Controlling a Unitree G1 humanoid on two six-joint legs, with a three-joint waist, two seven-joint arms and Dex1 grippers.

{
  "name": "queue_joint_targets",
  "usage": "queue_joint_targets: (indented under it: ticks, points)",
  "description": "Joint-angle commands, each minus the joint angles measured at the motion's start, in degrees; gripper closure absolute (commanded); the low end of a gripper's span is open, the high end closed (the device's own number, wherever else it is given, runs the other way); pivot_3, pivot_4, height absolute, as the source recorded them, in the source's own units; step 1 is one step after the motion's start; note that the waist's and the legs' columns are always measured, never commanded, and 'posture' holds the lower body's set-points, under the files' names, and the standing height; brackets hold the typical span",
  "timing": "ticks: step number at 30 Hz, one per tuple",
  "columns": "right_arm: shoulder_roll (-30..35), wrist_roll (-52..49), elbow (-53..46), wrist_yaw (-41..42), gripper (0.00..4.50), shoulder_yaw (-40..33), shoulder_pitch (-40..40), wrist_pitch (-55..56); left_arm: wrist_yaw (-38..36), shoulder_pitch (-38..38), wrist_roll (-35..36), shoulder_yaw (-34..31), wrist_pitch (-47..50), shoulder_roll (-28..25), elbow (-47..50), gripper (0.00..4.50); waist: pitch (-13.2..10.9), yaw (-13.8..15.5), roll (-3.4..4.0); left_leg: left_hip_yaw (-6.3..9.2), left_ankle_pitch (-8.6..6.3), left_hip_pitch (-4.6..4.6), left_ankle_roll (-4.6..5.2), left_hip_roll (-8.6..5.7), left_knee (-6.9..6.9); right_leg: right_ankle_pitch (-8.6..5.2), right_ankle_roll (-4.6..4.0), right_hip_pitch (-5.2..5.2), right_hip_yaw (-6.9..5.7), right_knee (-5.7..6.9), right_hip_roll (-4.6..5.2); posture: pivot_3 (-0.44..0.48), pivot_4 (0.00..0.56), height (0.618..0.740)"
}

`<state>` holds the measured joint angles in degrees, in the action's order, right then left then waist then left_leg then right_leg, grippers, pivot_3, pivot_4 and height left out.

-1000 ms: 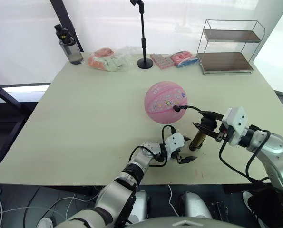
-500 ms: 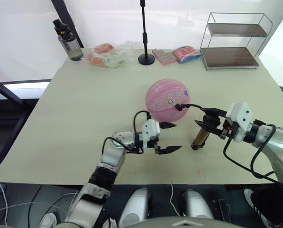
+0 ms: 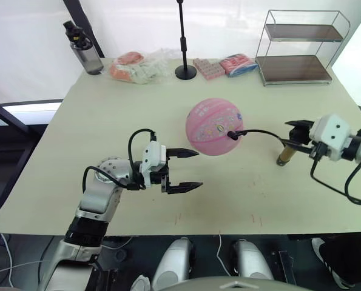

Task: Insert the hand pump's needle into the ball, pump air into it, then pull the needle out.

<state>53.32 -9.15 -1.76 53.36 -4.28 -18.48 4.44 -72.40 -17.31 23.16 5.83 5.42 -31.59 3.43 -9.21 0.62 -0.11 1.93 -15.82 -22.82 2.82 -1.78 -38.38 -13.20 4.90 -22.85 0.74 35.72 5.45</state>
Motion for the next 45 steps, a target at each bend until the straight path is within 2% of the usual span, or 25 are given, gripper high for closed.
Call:
queue_joint_targets:
  ticks: [1,5,10,16,22,24,25,28,35,41,45]
  points:
    - [2.7,8.9,4.8,-1.3,2.63,1.4,-1.8,13.2,0.7,0.2,1.2,-0.1,0.0,0.5,2.9,0.12,0.0,0.0,0.02,-0.03,0.01,-0.02,-0.01,0.00,0.02,0.00,0.00,-0.03,0.02,0.00,0.00,0.000,0.150,0.740]
    - [1.2,14.5,8.4,-5.2,2.63,3.6,-1.9,23.7,1.4,0.3,1.1,0.1,0.2,1.1,3.3,0.12,-0.1,0.0,0.01,-0.06,0.02,-0.02,-0.04,0.01,0.02,0.00,0.01,-0.03,0.04,0.00,-0.03,0.000,0.150,0.740]
    - [-1.6,23.6,10.9,-14.5,2.63,5.1,0.5,35.9,1.8,0.2,1.3,-0.1,0.2,1.4,3.2,0.12,-0.1,0.1,0.01,-0.07,0.07,-0.02,-0.11,0.01,-0.01,0.00,0.01,-0.04,0.08,0.07,-0.05,0.000,0.150,0.740]
    - [-4.7,25.6,9.8,-17.9,2.63,7.4,4.8,37.9,2.0,-0.1,1.3,-0.5,0.1,1.4,2.9,0.12,-0.1,0.0,0.00,-0.08,0.11,0.02,-0.18,0.02,-0.01,0.00,0.01,-0.04,0.13,0.12,-0.10,0.000,0.150,0.740]
    - [-8.8,32.4,8.4,-21.2,2.63,12.1,8.3,37.7,2.4,-0.5,1.0,-0.2,-0.2,1.9,2.1,0.12,0.0,-0.4,-0.03,0.00,0.16,0.10,-0.26,0.09,-0.02,0.00,-0.03,0.01,0.20,0.19,-0.31,0.000,0.150,0.740]
    - [-9.4,32.1,8.6,-21.4,1.76,12.3,9.1,36.1,2.6,-0.6,1.2,-0.4,0.0,2.0,2.2,0.00,0.0,-0.3,-0.16,0.04,0.16,0.12,-0.27,0.10,-0.02,0.00,-0.03,0.04,0.18,0.19,-0.34,0.000,0.150,0.740]
    - [-9.5,31.3,8.5,-21.2,1.51,12.2,9.4,35.9,2.6,-0.6,1.3,-0.5,0.1,1.9,2.3,0.00,0.0,-0.2,-0.15,0.07,0.16,0.12,-0.27,0.11,-0.02,0.00,-0.04,0.06,0.16,0.19,-0.35,0.000,0.150,0.740]
    - [-8.7,25.9,8.3,-18.7,0.04,13.1,10.1,37.2,2.6,-0.4,1.3,-0.6,0.1,1.7,2.4,0.00,-0.1,-0.2,-0.04,-0.01,0.17,0.11,-0.27,0.08,-0.03,0.00,-0.03,0.04,0.26,0.18,-0.33,0.000,0.150,0.740]
    - [-6.9,12.5,8.6,-10.9,0.04,13.4,9.6,36.3,2.4,-0.3,0.9,-0.5,-0.5,1.5,1.9,0.00,-0.1,-1.1,-0.05,0.02,0.16,0.14,-0.25,0.12,-0.07,0.01,-0.03,0.06,0.26,0.23,-0.36,0.000,0.150,0.740]
    - [-9.0,-5.3,3.6,-7.3,0.04,9.4,12.7,26.4,3.4,-0.8,1.7,-1.7,-0.7,2.0,2.5,0.00,-0.1,-1.2,-0.05,0.04,0.15,0.16,-0.23,0.15,-0.07,0.02,-0.04,0.09,0.27,0.23,-0.36,0.000,0.150,0.740]
    - [-10.4,-17.3,-4.8,-5.9,0.04,5.6,19.3,18.6,6.1,-3.0,3.4,-4.3,0.3,2.7,2.4,0.00,-0.1,-0.7,-0.06,0.13,0.13,0.15,-0.20,0.16,-0.07,0.02,-0.04,0.12,0.18,0.23,-0.34,0.000,0.150,0.740]
